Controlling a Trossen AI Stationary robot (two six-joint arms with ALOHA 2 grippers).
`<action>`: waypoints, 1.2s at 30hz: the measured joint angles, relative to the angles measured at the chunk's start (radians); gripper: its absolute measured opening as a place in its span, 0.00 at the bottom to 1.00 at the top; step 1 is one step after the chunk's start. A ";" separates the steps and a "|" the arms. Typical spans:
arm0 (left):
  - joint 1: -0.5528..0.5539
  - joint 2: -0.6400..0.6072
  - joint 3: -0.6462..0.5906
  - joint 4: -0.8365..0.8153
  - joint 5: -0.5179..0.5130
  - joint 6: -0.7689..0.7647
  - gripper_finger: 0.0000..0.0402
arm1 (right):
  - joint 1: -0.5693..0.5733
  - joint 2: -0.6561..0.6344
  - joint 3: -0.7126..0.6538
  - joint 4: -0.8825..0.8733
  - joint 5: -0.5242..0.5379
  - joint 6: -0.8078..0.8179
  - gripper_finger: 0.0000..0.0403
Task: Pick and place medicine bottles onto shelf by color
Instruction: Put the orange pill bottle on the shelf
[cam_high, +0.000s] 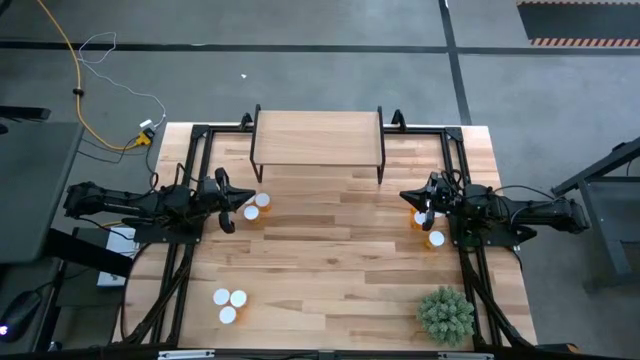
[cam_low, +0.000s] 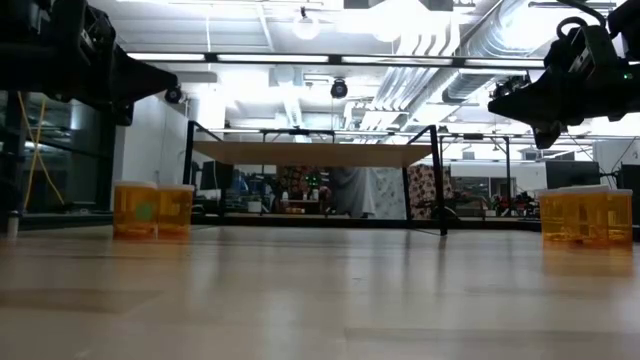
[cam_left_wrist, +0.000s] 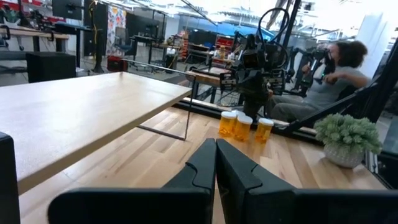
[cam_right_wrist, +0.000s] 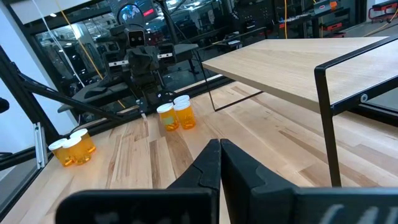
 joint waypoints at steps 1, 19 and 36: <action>0.000 0.000 0.000 0.001 0.000 -0.002 0.00 | 0.000 0.000 0.000 0.000 0.000 0.000 0.00; -0.001 0.303 0.412 -0.360 0.039 -0.097 0.50 | 0.000 0.000 0.000 0.000 0.000 0.000 0.00; -0.001 0.747 0.630 -0.957 0.105 -0.067 0.75 | 0.000 0.000 0.000 0.000 0.000 0.000 0.00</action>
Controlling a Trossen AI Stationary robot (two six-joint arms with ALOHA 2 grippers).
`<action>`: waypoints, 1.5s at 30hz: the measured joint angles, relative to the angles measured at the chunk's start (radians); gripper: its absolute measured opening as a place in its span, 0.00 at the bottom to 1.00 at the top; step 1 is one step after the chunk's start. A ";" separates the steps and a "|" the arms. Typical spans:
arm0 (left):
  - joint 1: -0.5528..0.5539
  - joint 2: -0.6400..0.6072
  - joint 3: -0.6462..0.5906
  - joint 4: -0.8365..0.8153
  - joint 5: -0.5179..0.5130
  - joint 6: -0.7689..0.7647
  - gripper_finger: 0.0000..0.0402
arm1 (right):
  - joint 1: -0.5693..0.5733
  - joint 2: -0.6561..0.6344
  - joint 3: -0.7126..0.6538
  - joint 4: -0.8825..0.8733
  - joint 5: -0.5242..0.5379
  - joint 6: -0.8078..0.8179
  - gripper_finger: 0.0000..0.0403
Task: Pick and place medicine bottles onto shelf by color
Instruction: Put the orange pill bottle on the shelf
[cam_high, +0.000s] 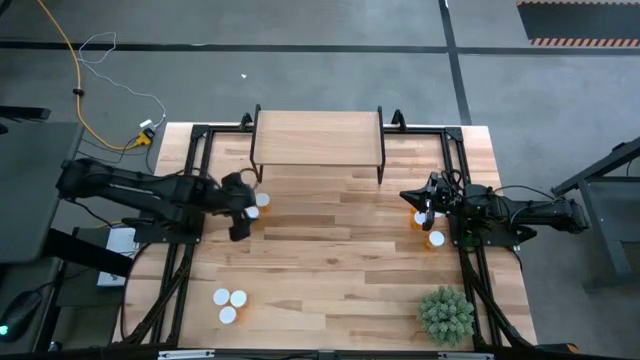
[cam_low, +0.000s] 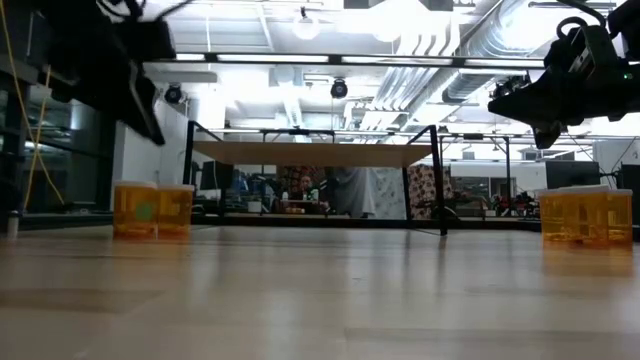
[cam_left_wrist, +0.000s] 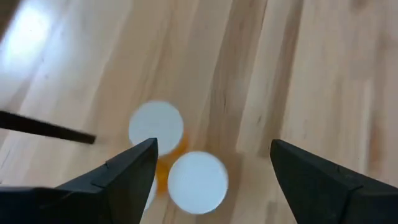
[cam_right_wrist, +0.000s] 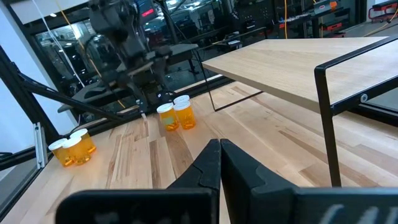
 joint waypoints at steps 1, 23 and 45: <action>0.000 0.024 -0.001 0.003 0.000 0.010 0.75 | 0.000 0.000 0.000 0.000 0.000 0.000 0.00; 0.001 0.274 -0.008 0.010 0.027 0.052 0.75 | 0.000 0.000 0.000 0.000 0.000 0.000 0.00; 0.000 0.273 -0.008 0.013 0.134 0.044 0.49 | 0.000 0.000 0.000 0.000 0.000 0.000 0.00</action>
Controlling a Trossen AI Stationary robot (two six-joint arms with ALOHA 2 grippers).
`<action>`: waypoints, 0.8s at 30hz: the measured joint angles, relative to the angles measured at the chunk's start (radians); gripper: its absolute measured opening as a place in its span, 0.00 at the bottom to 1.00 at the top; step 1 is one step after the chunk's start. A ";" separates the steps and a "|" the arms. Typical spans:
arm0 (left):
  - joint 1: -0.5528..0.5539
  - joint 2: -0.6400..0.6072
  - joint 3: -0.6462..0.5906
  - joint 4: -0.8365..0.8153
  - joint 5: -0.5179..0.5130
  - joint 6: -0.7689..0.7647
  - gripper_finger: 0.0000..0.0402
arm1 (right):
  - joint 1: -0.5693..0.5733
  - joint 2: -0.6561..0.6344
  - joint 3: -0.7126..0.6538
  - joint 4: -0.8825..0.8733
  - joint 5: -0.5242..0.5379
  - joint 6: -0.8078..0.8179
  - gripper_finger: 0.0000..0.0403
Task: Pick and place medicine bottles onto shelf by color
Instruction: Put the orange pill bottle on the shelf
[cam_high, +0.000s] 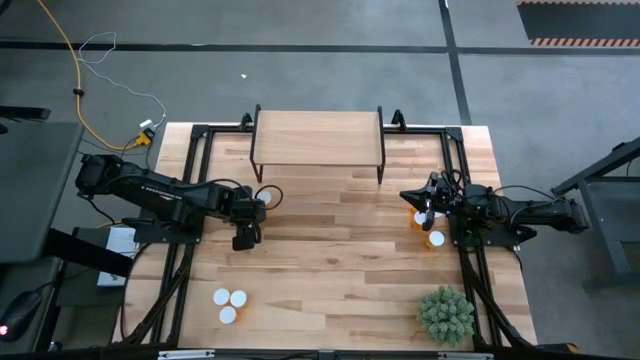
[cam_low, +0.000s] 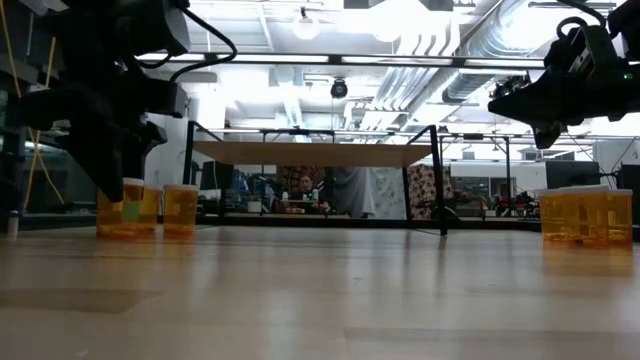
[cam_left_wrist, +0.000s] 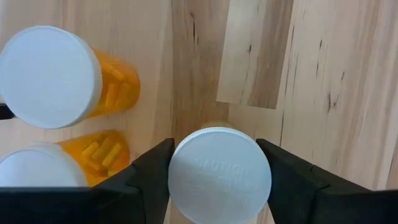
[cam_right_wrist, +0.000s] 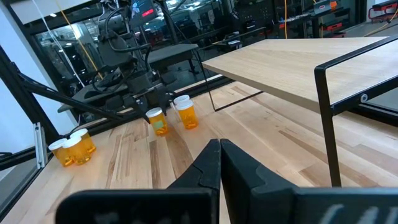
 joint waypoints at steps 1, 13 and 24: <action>0.000 0.000 0.000 0.000 0.004 -0.002 0.49 | 0.000 0.000 0.000 0.000 0.000 0.000 0.00; 0.000 0.000 0.137 -0.025 0.157 -0.071 0.51 | 0.000 0.000 0.000 0.000 0.000 0.000 0.00; 0.117 0.057 0.644 -0.325 0.006 0.065 0.50 | 0.000 0.000 0.000 0.000 0.000 0.000 0.00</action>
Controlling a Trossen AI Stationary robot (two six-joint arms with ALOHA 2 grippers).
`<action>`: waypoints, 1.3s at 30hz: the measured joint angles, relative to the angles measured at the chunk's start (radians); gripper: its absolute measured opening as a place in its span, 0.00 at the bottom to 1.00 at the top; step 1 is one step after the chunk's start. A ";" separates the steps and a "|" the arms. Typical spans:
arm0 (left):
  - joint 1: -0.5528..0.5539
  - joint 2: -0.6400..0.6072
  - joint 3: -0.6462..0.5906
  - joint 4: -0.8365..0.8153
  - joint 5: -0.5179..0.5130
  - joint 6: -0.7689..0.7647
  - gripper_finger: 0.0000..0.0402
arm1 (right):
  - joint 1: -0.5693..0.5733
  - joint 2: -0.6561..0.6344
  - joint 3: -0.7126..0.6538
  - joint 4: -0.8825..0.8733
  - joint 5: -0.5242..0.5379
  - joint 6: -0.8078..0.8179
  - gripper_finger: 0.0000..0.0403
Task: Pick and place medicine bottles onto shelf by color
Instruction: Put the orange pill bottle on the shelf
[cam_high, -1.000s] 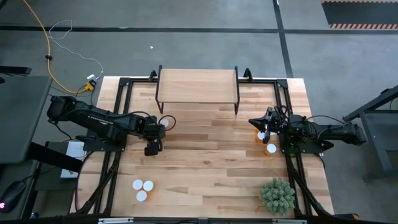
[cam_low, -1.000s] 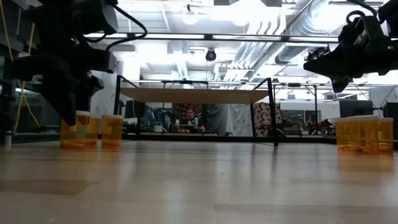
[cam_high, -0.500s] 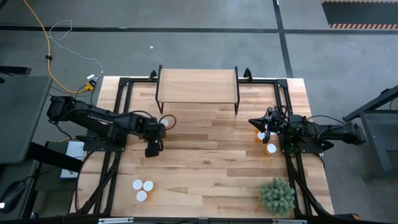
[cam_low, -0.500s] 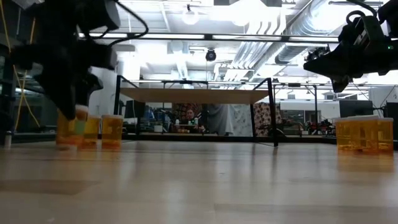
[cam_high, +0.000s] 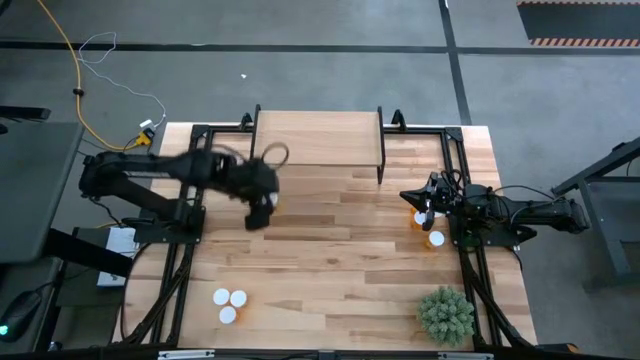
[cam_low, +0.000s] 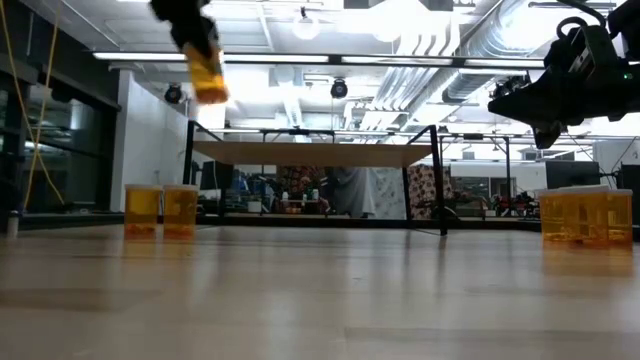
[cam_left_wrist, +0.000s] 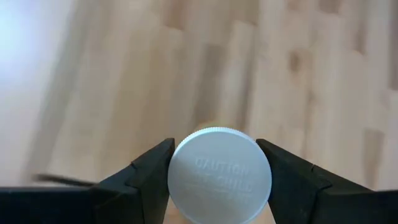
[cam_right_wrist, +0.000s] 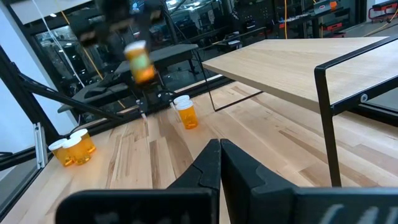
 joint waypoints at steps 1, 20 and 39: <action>0.027 0.023 0.053 -0.030 -0.010 0.015 0.50 | 0.000 0.000 0.000 0.000 0.000 0.000 0.00; 0.553 0.391 0.432 -0.306 -0.043 0.077 0.50 | 0.000 0.000 0.000 0.000 0.000 0.000 0.00; 0.609 0.433 0.432 -0.283 -0.025 0.047 0.52 | 0.000 0.000 0.000 0.000 0.000 0.000 0.00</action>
